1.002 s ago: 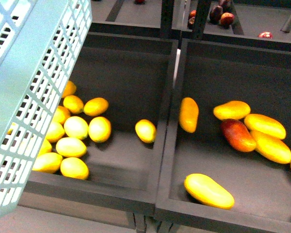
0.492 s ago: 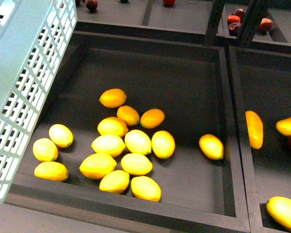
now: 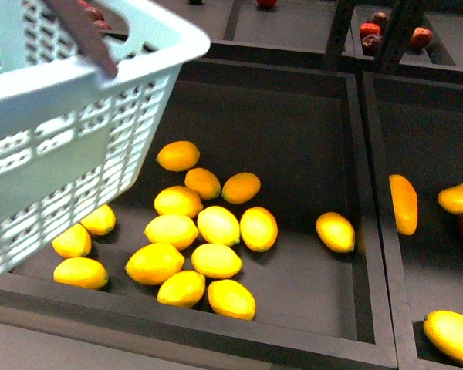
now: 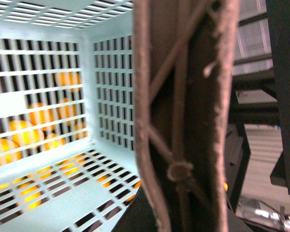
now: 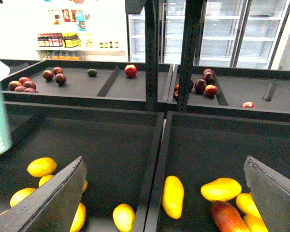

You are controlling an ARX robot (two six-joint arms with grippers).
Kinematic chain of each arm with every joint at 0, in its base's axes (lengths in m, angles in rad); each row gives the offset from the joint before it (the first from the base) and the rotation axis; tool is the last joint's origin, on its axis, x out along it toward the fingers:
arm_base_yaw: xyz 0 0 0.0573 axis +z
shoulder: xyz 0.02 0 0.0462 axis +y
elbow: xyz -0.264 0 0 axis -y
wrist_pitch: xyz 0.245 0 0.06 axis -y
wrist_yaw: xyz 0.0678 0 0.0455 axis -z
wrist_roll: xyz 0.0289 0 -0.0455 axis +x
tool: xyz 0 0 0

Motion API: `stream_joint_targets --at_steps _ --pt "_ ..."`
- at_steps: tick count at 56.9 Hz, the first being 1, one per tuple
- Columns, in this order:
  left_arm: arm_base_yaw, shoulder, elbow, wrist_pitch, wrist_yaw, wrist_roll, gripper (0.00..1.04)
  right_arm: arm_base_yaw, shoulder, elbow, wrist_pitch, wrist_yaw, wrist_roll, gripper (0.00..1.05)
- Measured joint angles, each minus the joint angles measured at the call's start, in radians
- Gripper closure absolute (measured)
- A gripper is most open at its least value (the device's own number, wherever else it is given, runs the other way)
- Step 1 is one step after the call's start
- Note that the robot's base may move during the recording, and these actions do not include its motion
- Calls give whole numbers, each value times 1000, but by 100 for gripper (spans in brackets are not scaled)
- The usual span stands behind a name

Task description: Pick mango and avocado into basket

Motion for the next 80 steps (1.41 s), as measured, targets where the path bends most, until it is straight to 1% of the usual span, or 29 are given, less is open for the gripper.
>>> stream_joint_targets --at_steps 5,9,17,34,44,58,60,63,64,66,70,72,80 --pt "-37 92 70 8 60 11 99 0 0 0 0 0 0 8" --pt "-90 183 138 4 116 18 99 0 0 0 0 0 0 8" --pt "-171 285 214 -20 181 39 99 0 0 0 0 0 0 8" --pt "-286 342 305 -61 224 113 99 0 0 0 0 0 0 8" --pt "-308 348 311 -71 227 132 99 0 0 0 0 0 0 8" --pt "-300 354 311 -71 218 143 99 0 0 0 0 0 0 8" --pt "-300 354 311 -71 218 143 99 8 17 11 -33 31 18 8" --pt "-300 354 311 -71 218 143 99 16 106 82 -192 114 71 8" --pt "-300 354 311 -71 218 143 99 12 129 94 -215 129 86 8" --pt "-300 354 311 -71 218 143 99 -11 199 127 -264 136 105 8" --pt "-301 354 311 -71 218 144 99 -81 305 148 -245 114 118 8" --pt "-302 354 311 -71 218 145 99 -135 360 154 -202 87 118 8" --pt "-303 356 311 -71 222 145 99 -294 515 186 -43 23 115 8"
